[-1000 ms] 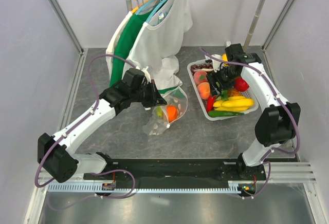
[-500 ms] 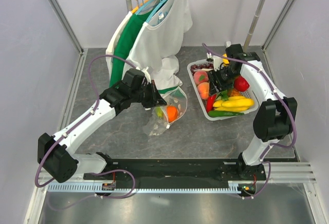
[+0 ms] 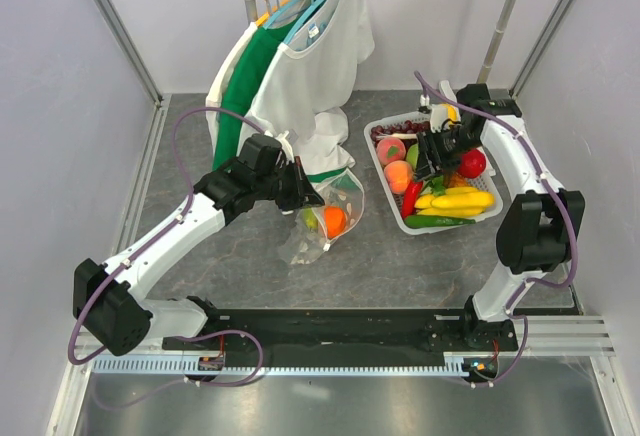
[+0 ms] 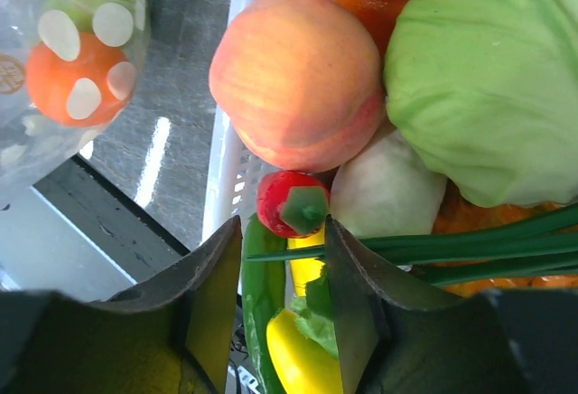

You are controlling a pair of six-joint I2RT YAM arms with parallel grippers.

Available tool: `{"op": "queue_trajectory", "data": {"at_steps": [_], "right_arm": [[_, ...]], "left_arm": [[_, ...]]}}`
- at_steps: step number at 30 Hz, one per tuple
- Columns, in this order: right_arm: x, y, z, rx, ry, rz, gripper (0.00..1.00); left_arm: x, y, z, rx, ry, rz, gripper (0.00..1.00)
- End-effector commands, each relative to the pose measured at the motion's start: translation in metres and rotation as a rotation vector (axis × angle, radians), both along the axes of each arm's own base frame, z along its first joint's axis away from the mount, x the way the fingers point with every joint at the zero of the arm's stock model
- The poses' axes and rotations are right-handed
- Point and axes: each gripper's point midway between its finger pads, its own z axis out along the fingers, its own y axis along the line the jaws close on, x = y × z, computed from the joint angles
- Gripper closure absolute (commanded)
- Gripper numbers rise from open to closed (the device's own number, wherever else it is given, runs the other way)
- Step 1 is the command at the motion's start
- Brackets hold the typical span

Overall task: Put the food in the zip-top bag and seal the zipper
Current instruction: Pick up the fake vegetable from the bin.

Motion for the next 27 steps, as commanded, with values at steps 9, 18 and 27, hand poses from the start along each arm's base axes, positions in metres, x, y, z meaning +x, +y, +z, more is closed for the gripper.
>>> {"op": "queue_trajectory", "data": {"at_steps": [9,18,27], "right_arm": [[0.003,0.008,-0.001,0.054,0.027,-0.012,0.49],[0.000,0.010,-0.013,0.057,0.045,-0.019,0.50],[-0.008,0.015,-0.003,0.093,0.054,-0.029,0.65]], "left_arm": [[0.001,-0.002,0.008,-0.032,-0.024,-0.007,0.98],[0.004,-0.005,0.007,-0.031,-0.016,-0.011,0.98],[0.004,-0.005,0.004,-0.027,-0.009,-0.011,0.98]]}}
